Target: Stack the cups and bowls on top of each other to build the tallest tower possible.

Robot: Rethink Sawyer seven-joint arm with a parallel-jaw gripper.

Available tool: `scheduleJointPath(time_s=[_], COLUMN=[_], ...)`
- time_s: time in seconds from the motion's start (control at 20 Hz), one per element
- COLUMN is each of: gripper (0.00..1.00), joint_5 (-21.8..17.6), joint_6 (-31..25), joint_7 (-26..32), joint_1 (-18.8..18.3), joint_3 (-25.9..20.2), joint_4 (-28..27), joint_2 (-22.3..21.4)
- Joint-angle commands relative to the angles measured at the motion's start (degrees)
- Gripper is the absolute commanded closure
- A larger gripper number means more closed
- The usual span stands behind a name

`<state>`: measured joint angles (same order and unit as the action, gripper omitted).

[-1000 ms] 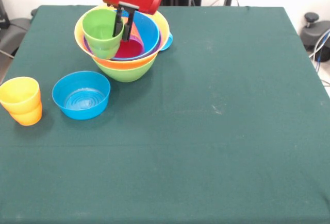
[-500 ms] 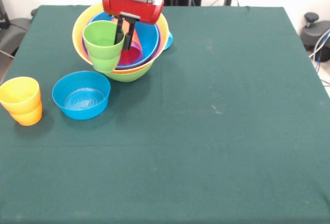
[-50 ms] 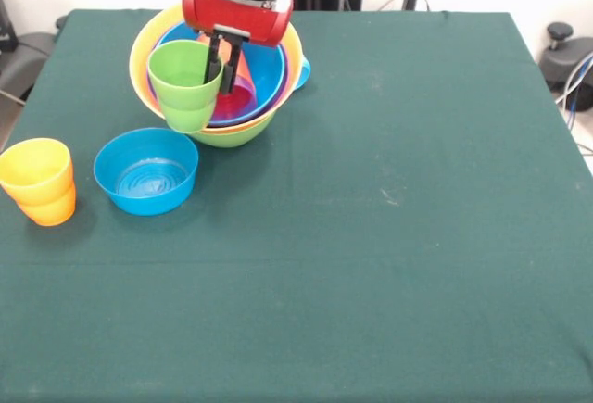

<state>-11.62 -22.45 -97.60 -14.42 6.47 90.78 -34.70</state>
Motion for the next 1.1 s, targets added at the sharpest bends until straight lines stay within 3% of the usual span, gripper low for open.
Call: scheduleJointPath(time_s=[0.05, 0.5, 1.1], gripper=[1.0, 1.0, 1.0], joint_5=[0.73, 1.06, 3.88], joint_6=[-1.25, -2.24, -1.69], joint_7=[-4.23, -3.61, -8.16], joint_1=[-1.02, -1.51, 1.56], joint_3=[-7.19, -8.54, -7.61], joint_4=[2.88, 2.91, 5.85], joint_2=[4.25, 4.09, 2.99])
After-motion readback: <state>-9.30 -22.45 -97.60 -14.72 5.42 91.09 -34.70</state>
